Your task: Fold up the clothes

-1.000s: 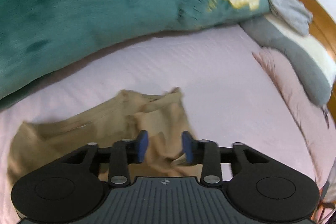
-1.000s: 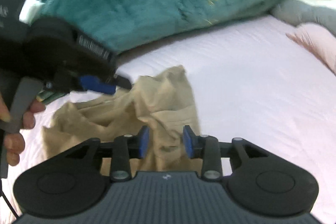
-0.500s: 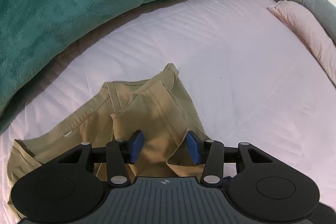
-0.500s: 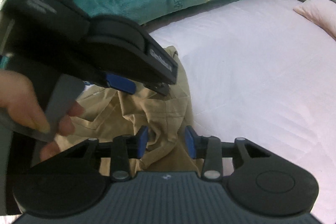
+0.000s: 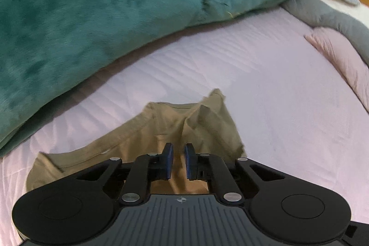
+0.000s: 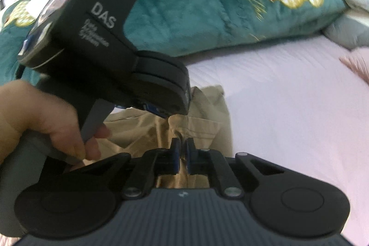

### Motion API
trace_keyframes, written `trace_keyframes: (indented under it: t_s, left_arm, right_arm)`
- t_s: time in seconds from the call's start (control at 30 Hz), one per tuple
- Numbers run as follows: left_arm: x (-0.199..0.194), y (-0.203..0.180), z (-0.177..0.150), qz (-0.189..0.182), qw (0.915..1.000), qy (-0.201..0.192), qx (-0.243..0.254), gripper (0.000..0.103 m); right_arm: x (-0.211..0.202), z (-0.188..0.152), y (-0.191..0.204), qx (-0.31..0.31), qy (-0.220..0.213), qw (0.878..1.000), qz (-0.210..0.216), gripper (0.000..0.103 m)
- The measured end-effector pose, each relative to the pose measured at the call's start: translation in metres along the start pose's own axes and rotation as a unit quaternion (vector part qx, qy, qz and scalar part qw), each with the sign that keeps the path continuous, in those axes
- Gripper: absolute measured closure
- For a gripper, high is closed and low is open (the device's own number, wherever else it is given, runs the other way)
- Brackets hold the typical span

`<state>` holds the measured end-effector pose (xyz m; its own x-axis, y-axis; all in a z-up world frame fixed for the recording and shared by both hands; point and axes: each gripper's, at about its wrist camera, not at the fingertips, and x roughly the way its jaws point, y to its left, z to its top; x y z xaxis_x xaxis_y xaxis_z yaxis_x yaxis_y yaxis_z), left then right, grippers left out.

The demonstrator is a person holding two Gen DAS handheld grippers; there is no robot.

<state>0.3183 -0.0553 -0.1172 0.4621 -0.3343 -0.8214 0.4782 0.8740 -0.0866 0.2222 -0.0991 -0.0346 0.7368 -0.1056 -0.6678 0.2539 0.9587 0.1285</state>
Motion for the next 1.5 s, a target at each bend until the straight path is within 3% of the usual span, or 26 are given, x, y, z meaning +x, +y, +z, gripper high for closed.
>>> trace_keyframes:
  t_s: [0.23, 0.47, 0.6, 0.73, 0.8, 0.83, 0.87, 1.0, 1.13, 1.23, 1.33, 1.5]
  left_arm:
    - [-0.013, 0.042, -0.019, 0.0, 0.9984, -0.003, -0.057, 0.092]
    - [-0.017, 0.056, -0.018, -0.026, 0.9979, 0.002, -0.059, 0.09]
    - [-0.014, 0.043, -0.006, -0.043, 0.9983, 0.008, -0.039, 0.083]
    - [0.004, 0.032, -0.004, -0.02, 0.9988, 0.039, -0.022, 0.07]
    - [0.016, 0.031, -0.003, -0.019, 0.9976, 0.062, -0.025, 0.07]
    - [0.016, 0.03, -0.001, -0.025, 0.9973, 0.062, -0.029, 0.07]
    - [0.016, 0.028, 0.001, -0.031, 0.997, 0.062, -0.034, 0.07]
    - [0.001, 0.018, 0.012, -0.064, 0.9967, 0.04, -0.028, 0.064]
    - [0.007, 0.001, 0.021, -0.073, 0.9957, 0.056, 0.001, 0.06]
    - [0.016, -0.005, 0.022, -0.104, 0.9914, 0.08, 0.004, 0.059]
    - [0.022, -0.014, 0.015, -0.107, 0.9889, 0.096, 0.038, 0.056]
    - [0.053, -0.016, 0.001, -0.073, 0.9861, 0.135, 0.063, 0.055]
  right_arm:
    - [0.001, -0.007, 0.028, -0.031, 0.006, 0.999, 0.041, 0.096]
    - [0.019, -0.033, 0.048, -0.068, 0.058, 0.993, 0.079, 0.096]
    - [0.023, -0.046, 0.055, -0.083, 0.084, 0.989, 0.094, 0.096]
    - [0.015, -0.039, 0.048, -0.055, 0.088, 0.991, 0.084, 0.09]
    - [0.01, -0.032, 0.046, -0.047, 0.086, 0.993, 0.071, 0.075]
    - [0.009, -0.029, 0.046, -0.053, 0.082, 0.993, 0.06, 0.06]
    - [0.007, -0.027, 0.046, -0.061, 0.078, 0.994, 0.048, 0.055]
    - [0.008, -0.022, 0.041, -0.068, 0.074, 0.994, 0.03, 0.052]
    - [0.02, -0.025, 0.039, -0.05, 0.09, 0.994, 0.034, 0.05]
    - [0.025, -0.032, 0.043, -0.059, 0.09, 0.993, 0.037, 0.05]
    - [0.028, -0.038, 0.045, -0.066, 0.094, 0.993, 0.04, 0.049]
    - [0.038, -0.047, 0.047, -0.076, 0.109, 0.99, 0.04, 0.049]
